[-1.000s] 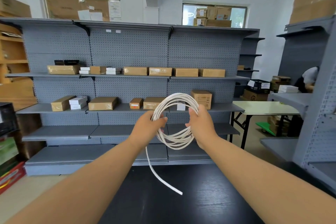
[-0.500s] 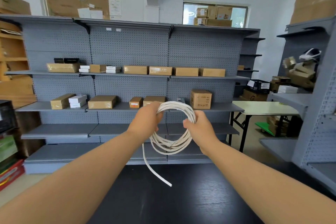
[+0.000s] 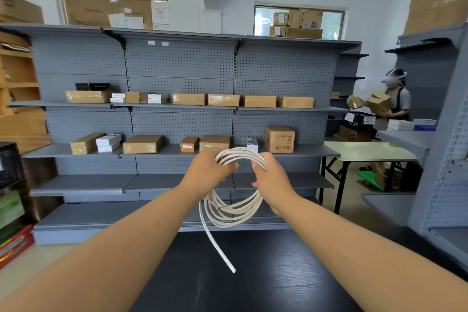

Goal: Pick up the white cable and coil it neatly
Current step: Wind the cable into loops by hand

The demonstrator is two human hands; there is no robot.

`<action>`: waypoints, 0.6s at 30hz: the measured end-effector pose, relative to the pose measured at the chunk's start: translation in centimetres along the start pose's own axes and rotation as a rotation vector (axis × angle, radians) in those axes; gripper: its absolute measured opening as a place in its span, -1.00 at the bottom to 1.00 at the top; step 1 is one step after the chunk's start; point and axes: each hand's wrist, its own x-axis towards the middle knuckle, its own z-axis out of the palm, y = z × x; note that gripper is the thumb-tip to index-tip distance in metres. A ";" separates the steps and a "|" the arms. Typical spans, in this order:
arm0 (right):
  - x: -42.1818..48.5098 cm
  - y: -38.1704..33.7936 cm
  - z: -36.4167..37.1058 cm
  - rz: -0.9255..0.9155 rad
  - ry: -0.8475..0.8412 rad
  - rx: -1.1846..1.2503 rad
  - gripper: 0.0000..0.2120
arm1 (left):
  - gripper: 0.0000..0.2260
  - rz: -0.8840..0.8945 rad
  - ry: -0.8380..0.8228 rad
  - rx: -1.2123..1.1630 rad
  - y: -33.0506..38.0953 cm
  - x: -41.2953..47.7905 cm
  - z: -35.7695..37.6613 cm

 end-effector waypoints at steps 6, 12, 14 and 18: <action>0.3 0.6 0.2 0.118 0.110 0.214 -0.86 | -0.86 -0.049 -0.013 -0.174 -0.5 -0.3 -0.1; 0.7 0.7 0.2 0.216 0.177 0.434 -0.87 | -0.90 -0.040 -0.076 -0.259 -0.7 -0.2 -0.4; 0.5 0.8 0.6 0.238 0.174 0.462 -0.87 | -0.89 -0.007 -0.052 -0.243 -0.6 -0.2 -0.1; 0.2 1.1 0.3 0.275 0.043 0.458 -0.86 | -0.90 0.067 -0.017 -0.094 -0.5 0.2 -0.3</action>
